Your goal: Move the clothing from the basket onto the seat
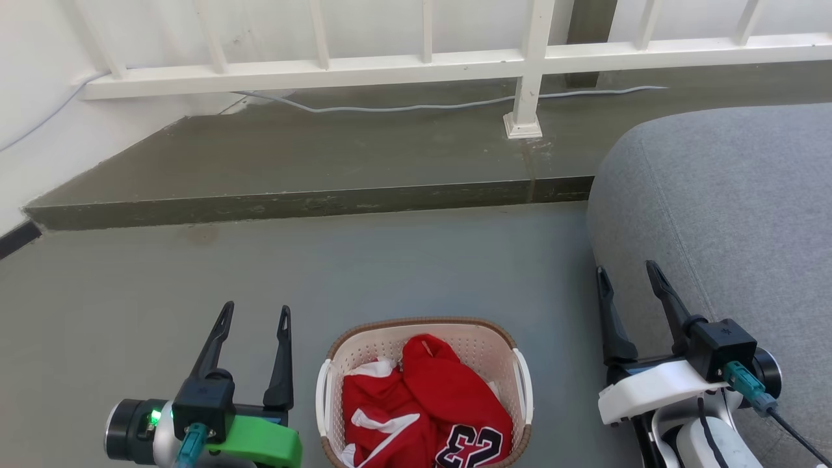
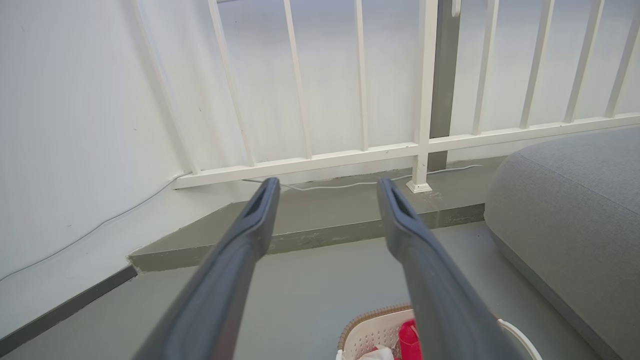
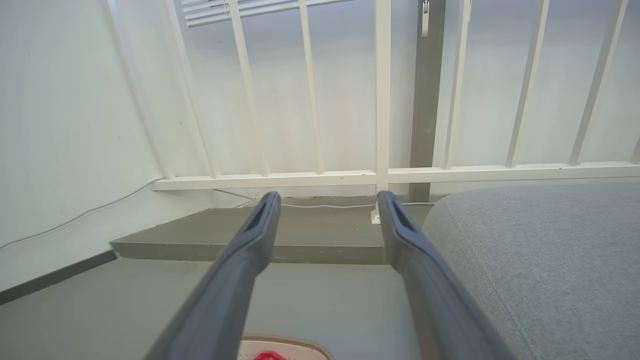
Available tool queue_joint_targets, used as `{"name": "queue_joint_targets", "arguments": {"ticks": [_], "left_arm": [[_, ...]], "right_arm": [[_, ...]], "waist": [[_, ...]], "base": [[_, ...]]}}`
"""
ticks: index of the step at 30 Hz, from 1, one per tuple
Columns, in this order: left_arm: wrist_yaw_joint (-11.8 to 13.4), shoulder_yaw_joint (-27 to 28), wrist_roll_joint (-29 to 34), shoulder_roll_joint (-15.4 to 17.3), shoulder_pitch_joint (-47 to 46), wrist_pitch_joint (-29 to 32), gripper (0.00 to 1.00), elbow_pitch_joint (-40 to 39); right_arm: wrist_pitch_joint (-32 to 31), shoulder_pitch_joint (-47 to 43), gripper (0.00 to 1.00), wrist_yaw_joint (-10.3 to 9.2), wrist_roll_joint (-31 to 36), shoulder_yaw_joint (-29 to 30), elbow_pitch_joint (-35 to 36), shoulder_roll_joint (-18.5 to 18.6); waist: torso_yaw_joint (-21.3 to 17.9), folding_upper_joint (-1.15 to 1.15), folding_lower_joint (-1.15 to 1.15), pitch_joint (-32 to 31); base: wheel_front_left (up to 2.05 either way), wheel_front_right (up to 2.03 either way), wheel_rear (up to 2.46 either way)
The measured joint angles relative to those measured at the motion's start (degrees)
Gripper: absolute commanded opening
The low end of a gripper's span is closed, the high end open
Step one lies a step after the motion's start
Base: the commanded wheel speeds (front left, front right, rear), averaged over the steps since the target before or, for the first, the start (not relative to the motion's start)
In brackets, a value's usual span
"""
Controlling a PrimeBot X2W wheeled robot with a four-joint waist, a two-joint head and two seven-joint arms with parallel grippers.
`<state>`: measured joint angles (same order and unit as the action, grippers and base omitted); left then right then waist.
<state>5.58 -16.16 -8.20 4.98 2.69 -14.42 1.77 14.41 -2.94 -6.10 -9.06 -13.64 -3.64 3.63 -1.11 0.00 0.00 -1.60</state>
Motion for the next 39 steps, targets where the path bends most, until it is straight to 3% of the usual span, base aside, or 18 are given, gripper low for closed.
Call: {"name": "queue_joint_targets", "arguments": {"ticks": [26,39], "left_arm": [[0.0,1.0,0.0,0.0,0.0,0.0,1.0,0.4],[-0.1,1.0,0.1,0.1,-0.2,0.0,1.0,-0.5]], "right_arm": [[0.0,0.0,1.0,-0.04,0.0,0.2,0.2,0.0],[0.0,0.2,1.0,-0.05,0.6,1.1,2.7,0.0]], "waist": [[-0.1,0.0,0.0,0.8],[-0.6,0.0,0.0,5.8]], "base": [[0.0,0.0,0.0],[0.0,0.0,0.0]]}}
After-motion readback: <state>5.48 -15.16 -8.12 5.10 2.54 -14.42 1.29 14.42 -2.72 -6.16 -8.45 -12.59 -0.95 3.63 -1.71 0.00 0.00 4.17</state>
